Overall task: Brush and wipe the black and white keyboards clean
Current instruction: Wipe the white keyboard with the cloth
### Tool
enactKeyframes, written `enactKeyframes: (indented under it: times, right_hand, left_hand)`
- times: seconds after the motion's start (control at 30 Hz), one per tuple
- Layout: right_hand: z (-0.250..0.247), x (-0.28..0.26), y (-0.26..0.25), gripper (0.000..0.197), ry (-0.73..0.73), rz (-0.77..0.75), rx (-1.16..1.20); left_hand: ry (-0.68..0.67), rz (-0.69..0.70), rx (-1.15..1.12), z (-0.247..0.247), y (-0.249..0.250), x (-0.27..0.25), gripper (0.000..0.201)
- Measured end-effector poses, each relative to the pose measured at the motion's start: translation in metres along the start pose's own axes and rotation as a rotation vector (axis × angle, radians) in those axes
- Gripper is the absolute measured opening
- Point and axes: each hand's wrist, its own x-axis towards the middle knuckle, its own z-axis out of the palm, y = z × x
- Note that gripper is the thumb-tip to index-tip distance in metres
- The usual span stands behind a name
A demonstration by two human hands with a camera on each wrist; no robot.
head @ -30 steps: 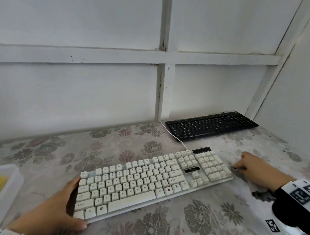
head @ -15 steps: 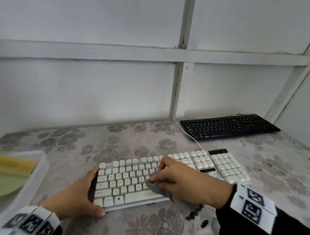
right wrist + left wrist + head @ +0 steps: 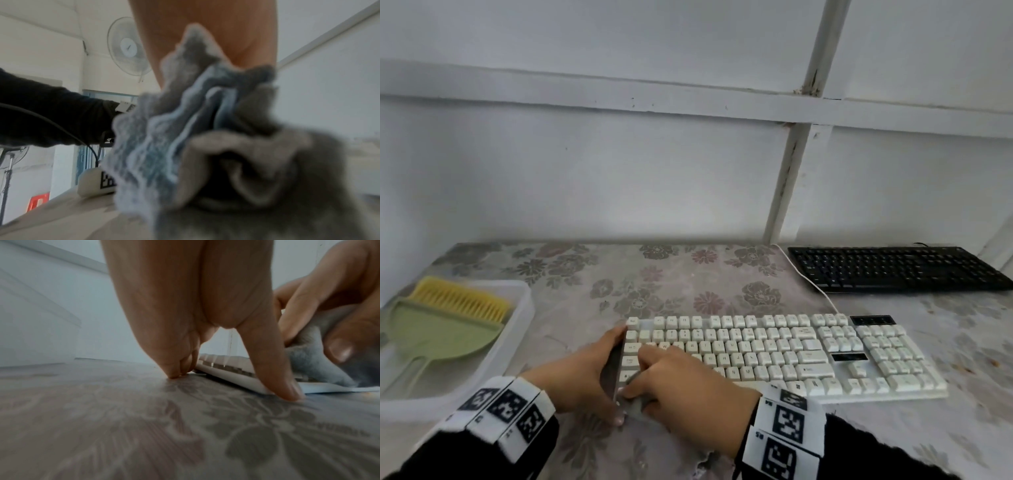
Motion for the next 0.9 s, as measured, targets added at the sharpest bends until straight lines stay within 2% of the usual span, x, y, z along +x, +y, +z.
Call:
enactKeyframes:
  times: [0.17, 0.33, 0.53, 0.63, 0.73, 0.83, 0.9]
  right_hand:
    - [0.005, -0.010, 0.013, 0.023, 0.057, 0.005, 0.005]
    - [-0.003, -0.033, 0.026, 0.028, 0.072, 0.099, 0.014]
    - [-0.040, -0.074, 0.047, 0.023, -0.045, 0.255, -0.013]
    - [-0.051, -0.066, 0.040, 0.022, -0.007, 0.199, 0.053]
    - [-0.039, -0.038, 0.019, 0.029, 0.030, 0.083, 0.107]
    - [-0.020, -0.008, 0.002, 0.031, 0.014, 0.001, 0.055]
    - [-0.011, 0.003, -0.003, 0.031, 0.009, 0.000, 0.018]
  left_hand:
    - [0.006, -0.003, -0.008, -0.001, 0.003, -0.002, 0.128]
    - [0.017, -0.017, -0.007, 0.000, 0.007, -0.004, 0.126]
    - [-0.018, -0.014, 0.031, -0.002, 0.009, -0.008, 0.151]
    - [-0.013, 0.001, 0.020, -0.002, 0.008, -0.007, 0.152]
    - [-0.008, 0.015, 0.006, -0.001, 0.006, -0.005, 0.150]
    - [0.009, 0.029, -0.022, 0.002, 0.003, -0.002, 0.131]
    - [0.026, 0.031, -0.040, 0.002, 0.002, -0.001, 0.125]
